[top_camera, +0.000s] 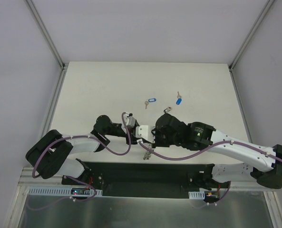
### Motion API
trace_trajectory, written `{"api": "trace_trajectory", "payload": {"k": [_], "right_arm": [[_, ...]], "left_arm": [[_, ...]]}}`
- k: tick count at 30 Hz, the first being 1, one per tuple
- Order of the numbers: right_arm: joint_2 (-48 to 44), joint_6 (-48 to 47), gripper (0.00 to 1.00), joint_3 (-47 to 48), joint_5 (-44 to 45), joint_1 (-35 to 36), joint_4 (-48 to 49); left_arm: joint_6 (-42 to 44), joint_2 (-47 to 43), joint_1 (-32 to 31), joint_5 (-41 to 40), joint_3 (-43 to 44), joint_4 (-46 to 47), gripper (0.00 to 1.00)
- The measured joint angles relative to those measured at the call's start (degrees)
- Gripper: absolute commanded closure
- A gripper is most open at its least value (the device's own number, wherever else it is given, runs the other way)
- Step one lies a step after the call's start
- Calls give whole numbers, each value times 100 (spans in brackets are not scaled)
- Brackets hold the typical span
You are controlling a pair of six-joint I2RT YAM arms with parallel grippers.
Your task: Put the keys on the keyring
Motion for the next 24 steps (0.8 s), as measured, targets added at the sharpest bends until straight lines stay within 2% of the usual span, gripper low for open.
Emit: {"api": "trace_trajectory", "payload": {"k": [20,24], "right_arm": [[0,2,99,0,-39,11,11],[0,2,99,0,-44,22,11]], "left_arm": [[-485,184,-4,9,98,39,72],[-503,184,-4,-4,98,37,77]]}}
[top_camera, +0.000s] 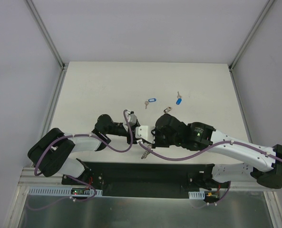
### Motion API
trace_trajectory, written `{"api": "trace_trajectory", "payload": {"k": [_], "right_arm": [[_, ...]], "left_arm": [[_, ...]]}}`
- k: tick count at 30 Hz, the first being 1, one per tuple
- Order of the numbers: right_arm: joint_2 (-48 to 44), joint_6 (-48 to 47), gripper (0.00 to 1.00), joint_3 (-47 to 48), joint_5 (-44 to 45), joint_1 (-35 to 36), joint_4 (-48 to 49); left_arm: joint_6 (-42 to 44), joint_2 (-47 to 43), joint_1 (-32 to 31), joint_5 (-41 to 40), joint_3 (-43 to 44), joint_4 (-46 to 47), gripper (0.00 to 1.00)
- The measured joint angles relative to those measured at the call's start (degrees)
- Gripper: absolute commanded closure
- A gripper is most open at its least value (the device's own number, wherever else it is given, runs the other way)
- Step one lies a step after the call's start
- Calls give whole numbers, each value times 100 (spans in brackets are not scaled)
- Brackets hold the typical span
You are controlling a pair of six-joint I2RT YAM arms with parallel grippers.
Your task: Put the keys on the keyring
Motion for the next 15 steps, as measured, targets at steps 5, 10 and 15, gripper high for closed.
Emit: {"api": "trace_trajectory", "payload": {"k": [5,10,15], "right_arm": [[2,0,99,0,0,2,0],[13,0,99,0,7,4,-2],[13,17,99,0,39,4,-2]], "left_arm": [[-4,0,-2,0,0,2,87],[-48,0,-11,-26,0,0,100],[-68,-7,-13,-262,-9,2,100]]}}
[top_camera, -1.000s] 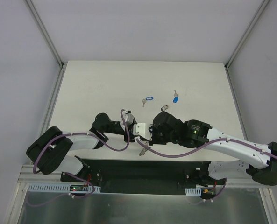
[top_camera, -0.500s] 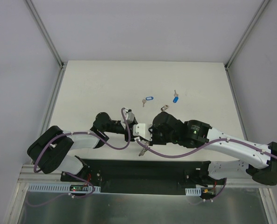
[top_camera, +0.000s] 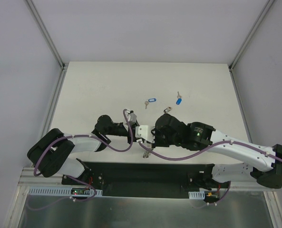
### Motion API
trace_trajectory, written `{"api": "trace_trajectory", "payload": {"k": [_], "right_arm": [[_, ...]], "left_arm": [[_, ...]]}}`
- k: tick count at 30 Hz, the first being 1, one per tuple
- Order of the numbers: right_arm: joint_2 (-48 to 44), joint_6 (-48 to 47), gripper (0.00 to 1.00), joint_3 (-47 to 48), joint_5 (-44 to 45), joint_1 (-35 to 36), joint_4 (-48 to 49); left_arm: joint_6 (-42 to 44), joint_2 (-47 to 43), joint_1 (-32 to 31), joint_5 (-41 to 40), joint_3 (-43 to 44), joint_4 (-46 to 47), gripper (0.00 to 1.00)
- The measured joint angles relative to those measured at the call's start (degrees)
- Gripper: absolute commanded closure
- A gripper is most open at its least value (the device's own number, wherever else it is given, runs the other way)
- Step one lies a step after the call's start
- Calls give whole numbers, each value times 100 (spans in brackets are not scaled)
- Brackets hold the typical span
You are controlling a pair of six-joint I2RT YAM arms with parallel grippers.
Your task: Put the keys on the keyring
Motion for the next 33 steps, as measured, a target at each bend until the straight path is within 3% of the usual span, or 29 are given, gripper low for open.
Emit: {"api": "trace_trajectory", "payload": {"k": [9,33], "right_arm": [[-39,136,99,-160,173,0,219],[-94,308,99,-463,426,0,756]], "left_arm": [[-267,-271,-72,-824,-321,35,100],[-605,-835,-74,-1818,-763,-7,100]]}}
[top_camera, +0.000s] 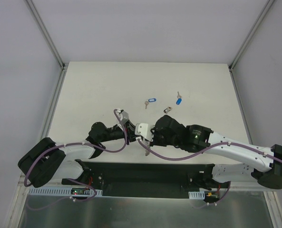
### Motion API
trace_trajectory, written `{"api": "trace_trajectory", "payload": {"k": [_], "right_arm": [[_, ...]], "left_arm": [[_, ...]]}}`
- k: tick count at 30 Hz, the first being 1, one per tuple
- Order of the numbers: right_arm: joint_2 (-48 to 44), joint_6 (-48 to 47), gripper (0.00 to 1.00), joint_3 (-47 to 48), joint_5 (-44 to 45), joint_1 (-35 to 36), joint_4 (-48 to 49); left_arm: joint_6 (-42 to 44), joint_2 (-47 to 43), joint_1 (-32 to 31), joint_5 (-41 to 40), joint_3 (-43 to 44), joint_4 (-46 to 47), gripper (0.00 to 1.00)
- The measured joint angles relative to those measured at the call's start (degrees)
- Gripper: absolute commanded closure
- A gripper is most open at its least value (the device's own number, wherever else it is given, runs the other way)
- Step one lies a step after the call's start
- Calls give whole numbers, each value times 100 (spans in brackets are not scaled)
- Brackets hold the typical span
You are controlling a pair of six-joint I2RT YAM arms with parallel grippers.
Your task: Put the keys on the keyring
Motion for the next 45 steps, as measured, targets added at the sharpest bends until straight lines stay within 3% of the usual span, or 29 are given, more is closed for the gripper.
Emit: {"api": "trace_trajectory", "payload": {"k": [7,12,24,30,45], "right_arm": [[46,-20,99,4,35,0,15],[149,-125,99,144,44,0,-210],[205,-308,99,398,-17,7,-728],[234,-334,99,400,-22,11,-826],[251,-354,99,402,-42,11,-841]], "left_arm": [[2,-85,2,-74,-57,-2,100],[35,-26,11,-24,-57,2,80],[363,267,13,577,28,4,57],[448,345,13,883,238,13,56],[402,798,13,1416,695,24,66]]}}
